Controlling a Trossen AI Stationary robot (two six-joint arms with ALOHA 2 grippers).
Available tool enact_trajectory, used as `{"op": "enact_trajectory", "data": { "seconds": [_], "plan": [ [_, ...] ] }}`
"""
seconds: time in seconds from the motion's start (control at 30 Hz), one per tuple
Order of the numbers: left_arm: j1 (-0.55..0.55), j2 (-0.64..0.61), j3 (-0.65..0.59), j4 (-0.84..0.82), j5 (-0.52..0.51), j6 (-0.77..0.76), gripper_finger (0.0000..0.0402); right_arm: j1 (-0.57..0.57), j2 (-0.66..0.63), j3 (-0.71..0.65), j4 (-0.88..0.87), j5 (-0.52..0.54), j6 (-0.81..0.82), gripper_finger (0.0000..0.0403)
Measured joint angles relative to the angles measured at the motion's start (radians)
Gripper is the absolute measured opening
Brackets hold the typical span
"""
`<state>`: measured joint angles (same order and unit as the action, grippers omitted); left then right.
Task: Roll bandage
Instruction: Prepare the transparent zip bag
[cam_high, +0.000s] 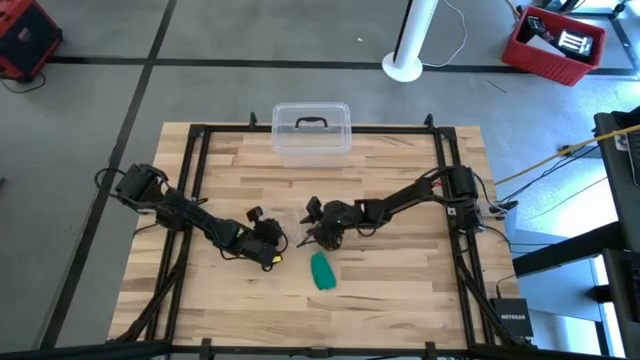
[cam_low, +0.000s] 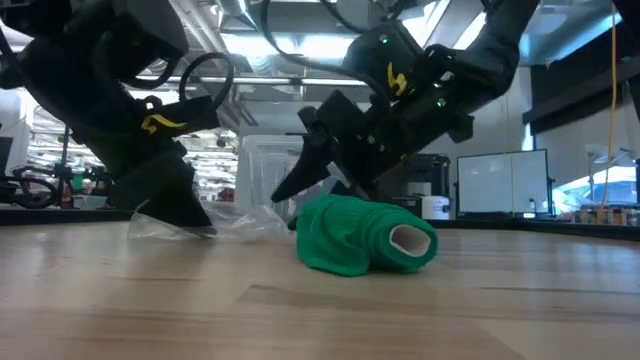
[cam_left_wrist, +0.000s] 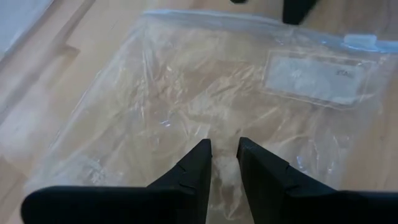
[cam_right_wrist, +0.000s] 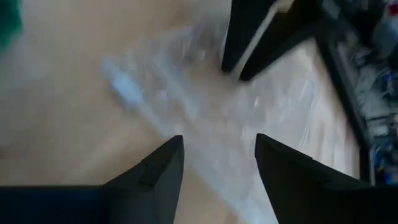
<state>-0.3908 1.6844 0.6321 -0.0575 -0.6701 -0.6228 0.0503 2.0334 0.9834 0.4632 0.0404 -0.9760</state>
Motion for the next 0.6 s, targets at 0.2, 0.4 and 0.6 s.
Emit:
{"op": "enact_trajectory", "data": {
  "seconds": [0.2, 0.4, 0.6],
  "plan": [
    [-0.009, 0.001, 0.000, 0.024, 0.010, 0.010, 0.0076, 0.001, 0.025, 0.006, -0.021, -0.014, -0.010, 0.0186],
    [-0.010, 0.002, 0.000, 0.025, 0.017, 0.002, 0.0076, 0.040, -0.040, -0.006, -0.143, 0.122, 0.205, 0.0186],
    [-0.031, 0.002, -0.001, 0.062, 0.025, 0.022, 0.0076, -0.012, -0.134, 0.020, -0.312, 0.074, 0.312, 0.0186]
  ]
}}
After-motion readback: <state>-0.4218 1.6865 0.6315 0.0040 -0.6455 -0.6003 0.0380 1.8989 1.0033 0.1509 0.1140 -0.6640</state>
